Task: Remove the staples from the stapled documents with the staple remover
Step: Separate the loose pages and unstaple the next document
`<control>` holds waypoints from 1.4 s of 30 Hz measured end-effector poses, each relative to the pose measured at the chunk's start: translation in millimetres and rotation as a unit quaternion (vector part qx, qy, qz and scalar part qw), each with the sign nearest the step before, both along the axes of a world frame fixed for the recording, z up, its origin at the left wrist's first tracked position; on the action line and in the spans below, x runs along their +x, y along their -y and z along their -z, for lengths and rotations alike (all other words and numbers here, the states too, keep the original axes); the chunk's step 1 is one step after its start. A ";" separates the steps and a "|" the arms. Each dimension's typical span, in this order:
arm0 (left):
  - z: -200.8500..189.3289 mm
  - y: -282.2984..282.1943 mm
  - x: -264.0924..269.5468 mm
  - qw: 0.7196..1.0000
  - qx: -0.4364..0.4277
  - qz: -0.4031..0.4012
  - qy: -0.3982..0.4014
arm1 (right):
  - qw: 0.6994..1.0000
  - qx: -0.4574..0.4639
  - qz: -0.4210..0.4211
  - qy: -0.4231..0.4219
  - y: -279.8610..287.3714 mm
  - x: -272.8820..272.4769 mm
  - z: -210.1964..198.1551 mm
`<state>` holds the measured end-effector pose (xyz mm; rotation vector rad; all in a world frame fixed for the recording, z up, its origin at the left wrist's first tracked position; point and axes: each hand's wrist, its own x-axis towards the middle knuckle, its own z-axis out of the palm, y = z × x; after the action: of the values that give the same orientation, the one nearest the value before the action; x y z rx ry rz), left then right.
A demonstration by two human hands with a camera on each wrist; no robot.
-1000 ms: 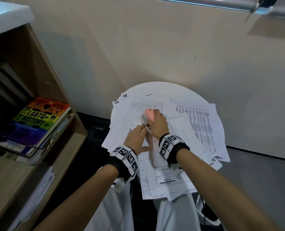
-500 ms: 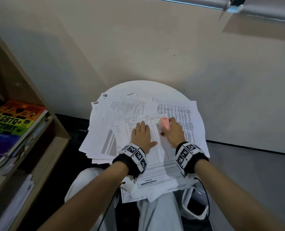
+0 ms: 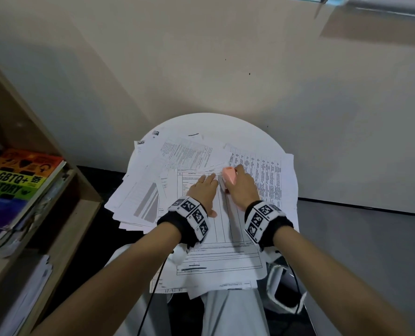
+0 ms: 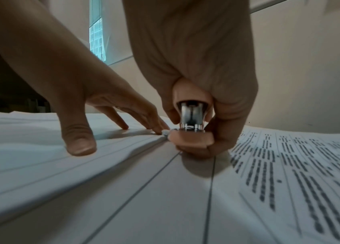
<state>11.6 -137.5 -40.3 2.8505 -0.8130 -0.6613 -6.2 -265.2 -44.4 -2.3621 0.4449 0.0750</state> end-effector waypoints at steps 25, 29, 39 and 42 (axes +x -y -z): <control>15.8 -4.3 10.2 0.999 -0.021 0.023 0.026 | 0.995 -0.098 0.004 -0.003 -10.3 24.2 -0.5; 17.7 -3.7 11.0 0.999 -0.017 0.024 0.025 | 0.998 -0.057 0.038 0.008 -10.1 29.8 -1.6; -3.2 -0.7 2.4 0.937 -0.313 -0.153 0.013 | 0.993 -0.043 -0.015 0.112 3.6 -15.4 -38.4; -17.5 14.4 -23.4 0.789 -0.543 -0.283 -0.058 | 0.990 -0.013 -0.004 0.141 8.8 -42.7 -46.3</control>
<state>-11.8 -151.8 -22.8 1.7750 -0.1380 -0.1504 -48.8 -274.0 1.9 -2.3528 0.3001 -0.2609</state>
